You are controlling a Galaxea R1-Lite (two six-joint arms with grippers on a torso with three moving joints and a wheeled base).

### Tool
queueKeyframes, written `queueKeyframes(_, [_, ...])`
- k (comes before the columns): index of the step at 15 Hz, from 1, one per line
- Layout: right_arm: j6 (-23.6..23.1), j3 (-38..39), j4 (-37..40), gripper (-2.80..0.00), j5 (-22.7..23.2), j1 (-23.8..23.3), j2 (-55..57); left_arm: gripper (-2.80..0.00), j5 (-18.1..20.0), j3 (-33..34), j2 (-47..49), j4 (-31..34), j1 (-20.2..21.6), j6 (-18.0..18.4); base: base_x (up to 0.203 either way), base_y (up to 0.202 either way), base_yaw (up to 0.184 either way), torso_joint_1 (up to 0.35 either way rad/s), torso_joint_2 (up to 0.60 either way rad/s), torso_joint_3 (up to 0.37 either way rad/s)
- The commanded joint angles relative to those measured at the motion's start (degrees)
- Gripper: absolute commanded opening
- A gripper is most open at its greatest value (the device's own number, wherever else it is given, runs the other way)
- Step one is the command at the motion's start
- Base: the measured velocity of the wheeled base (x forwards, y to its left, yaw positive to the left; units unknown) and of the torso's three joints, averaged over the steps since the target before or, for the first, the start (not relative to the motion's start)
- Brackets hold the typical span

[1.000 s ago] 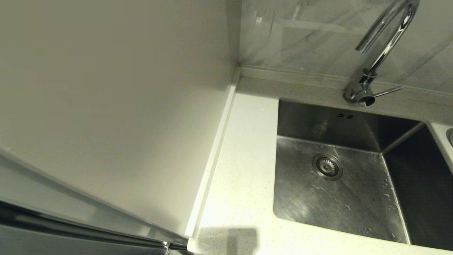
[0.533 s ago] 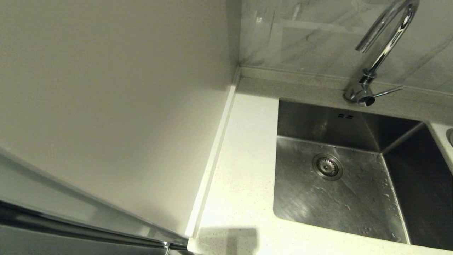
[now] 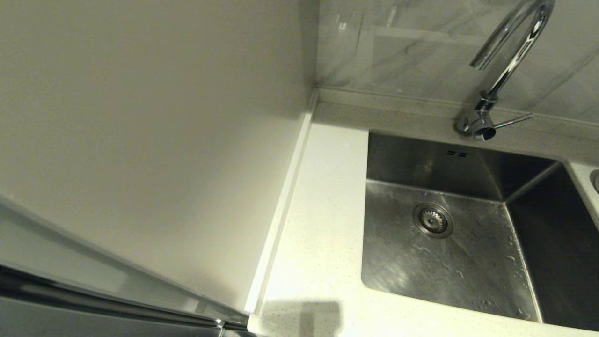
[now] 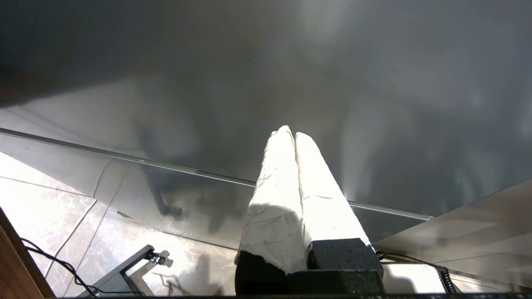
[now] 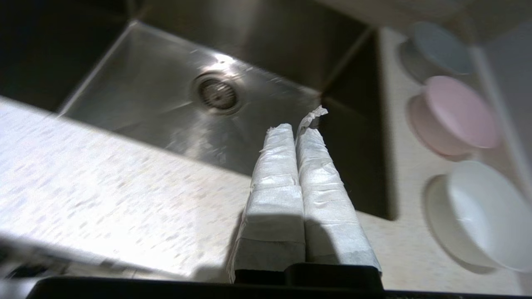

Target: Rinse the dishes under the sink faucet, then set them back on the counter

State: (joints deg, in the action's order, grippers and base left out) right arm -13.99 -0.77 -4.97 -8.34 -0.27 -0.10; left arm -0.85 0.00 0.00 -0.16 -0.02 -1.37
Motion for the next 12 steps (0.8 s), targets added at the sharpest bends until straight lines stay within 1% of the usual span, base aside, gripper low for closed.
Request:
queueKeyframes(1, [0.7, -0.18, 1.14, -2.8, 4.35, 0.0, 0.1, -2.8, -0.03, 0.0, -0.18, -0.02, 0.02, -0.03, 0.0, 0.0, 0.0, 0.0, 0.0, 0.0])
queueKeyframes(2, [2.31, 0.26, 1.37, -2.8, 6.05, 0.0, 0.1, -2.8, -0.03, 0.0, -0.22, -0.02, -0.02, 0.0, 0.0, 0.0, 0.0, 0.0, 0.0, 0.0])
queueKeyframes(3, [2.92, 0.27, 1.94, -2.8, 7.07, 0.0, 0.1, -2.8, -0.03, 0.0, -0.18, -0.02, -0.05, -0.03, 0.0, 0.0, 0.0, 0.0, 0.0, 0.0])
queueKeyframes(4, [3.67, 0.25, 2.07, -2.8, 7.18, 0.0, 0.1, -2.8, -0.06, 0.0, -0.22, -0.02, -0.06, 0.0, 0.0, 0.0, 0.0, 0.0, 0.0, 0.0])
queueKeyframes(5, [5.79, 0.25, 2.07, -2.8, 7.19, 0.0, 0.1, -2.8, -0.03, 0.0, -0.18, -0.02, 0.02, -0.02, 0.0, 0.0, 0.0, 0.0, 0.0, 0.0])
queueKeyframes(7, [13.17, 0.45, 2.2, -2.8, 7.1, 0.0, 0.1, -2.8, -0.04, 0.0, -0.22, -0.02, -0.04, -0.02, 0.0, 0.0, 0.0, 0.0, 0.0, 0.0])
queueKeyframes(9, [17.92, -0.16, 6.86, -2.8, 6.65, 0.0, 0.1, -2.8, -0.03, 0.0, -0.18, -0.02, 0.02, 0.06, 0.0, 0.0, 0.0, 0.0, 0.0, 0.0])
queueKeyframes(10, [17.4, -0.29, 7.27, -2.8, 6.49, 0.0, 0.1, -2.8, -0.03, 0.0, -0.18, -0.02, 0.02, 0.05, 0.0, 0.0, 0.0, 0.0, 0.0, 0.0])
queueKeyframes(12, [14.61, -0.71, 8.71, -2.8, 7.08, 0.0, 0.1, -2.8, -0.03, 0.0, -0.18, -0.02, 0.0, -0.03, 0.0, 0.0, 0.0, 0.0, 0.0, 0.0])
